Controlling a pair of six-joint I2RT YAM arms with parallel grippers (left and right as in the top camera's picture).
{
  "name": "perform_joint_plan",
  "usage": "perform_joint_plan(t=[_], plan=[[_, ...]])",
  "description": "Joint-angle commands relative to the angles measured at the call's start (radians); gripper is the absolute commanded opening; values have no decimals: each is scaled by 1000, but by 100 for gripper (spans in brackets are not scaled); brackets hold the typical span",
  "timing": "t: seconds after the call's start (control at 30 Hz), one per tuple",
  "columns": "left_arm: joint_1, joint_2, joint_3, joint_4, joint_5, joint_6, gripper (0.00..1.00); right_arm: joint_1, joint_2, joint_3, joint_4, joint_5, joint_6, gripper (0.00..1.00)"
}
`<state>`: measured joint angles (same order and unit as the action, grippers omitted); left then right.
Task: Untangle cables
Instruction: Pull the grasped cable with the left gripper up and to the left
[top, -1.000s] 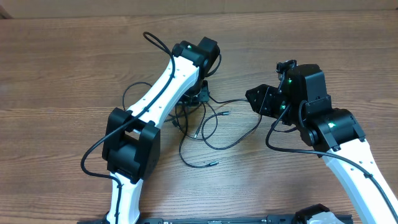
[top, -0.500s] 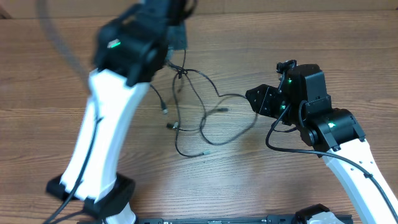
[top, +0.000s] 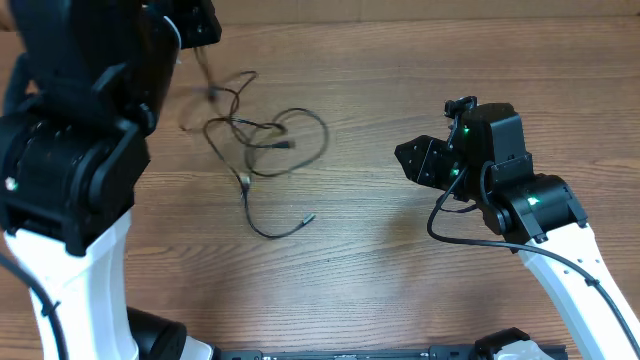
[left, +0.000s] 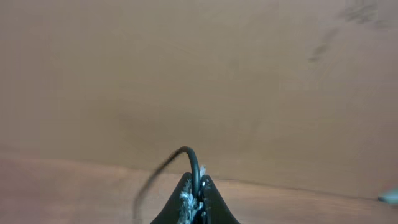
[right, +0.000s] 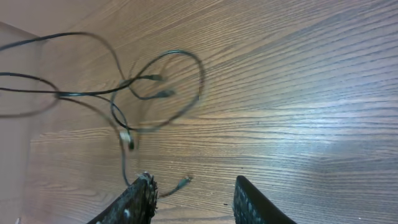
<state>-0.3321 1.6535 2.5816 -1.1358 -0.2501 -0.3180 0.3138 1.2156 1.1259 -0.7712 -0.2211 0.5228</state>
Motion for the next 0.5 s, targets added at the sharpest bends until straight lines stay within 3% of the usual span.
perform_joint_plan(t=[0.0, 0.23, 0.47], plan=[[6, -14, 21, 51, 150, 61, 4, -5, 0, 19, 2, 0, -8, 39], [6, -14, 21, 194, 237, 80, 4, -5, 0, 19, -2, 3, -9, 39], [31, -14, 21, 251, 166, 106, 4, -5, 0, 19, -2, 3, -35, 39]])
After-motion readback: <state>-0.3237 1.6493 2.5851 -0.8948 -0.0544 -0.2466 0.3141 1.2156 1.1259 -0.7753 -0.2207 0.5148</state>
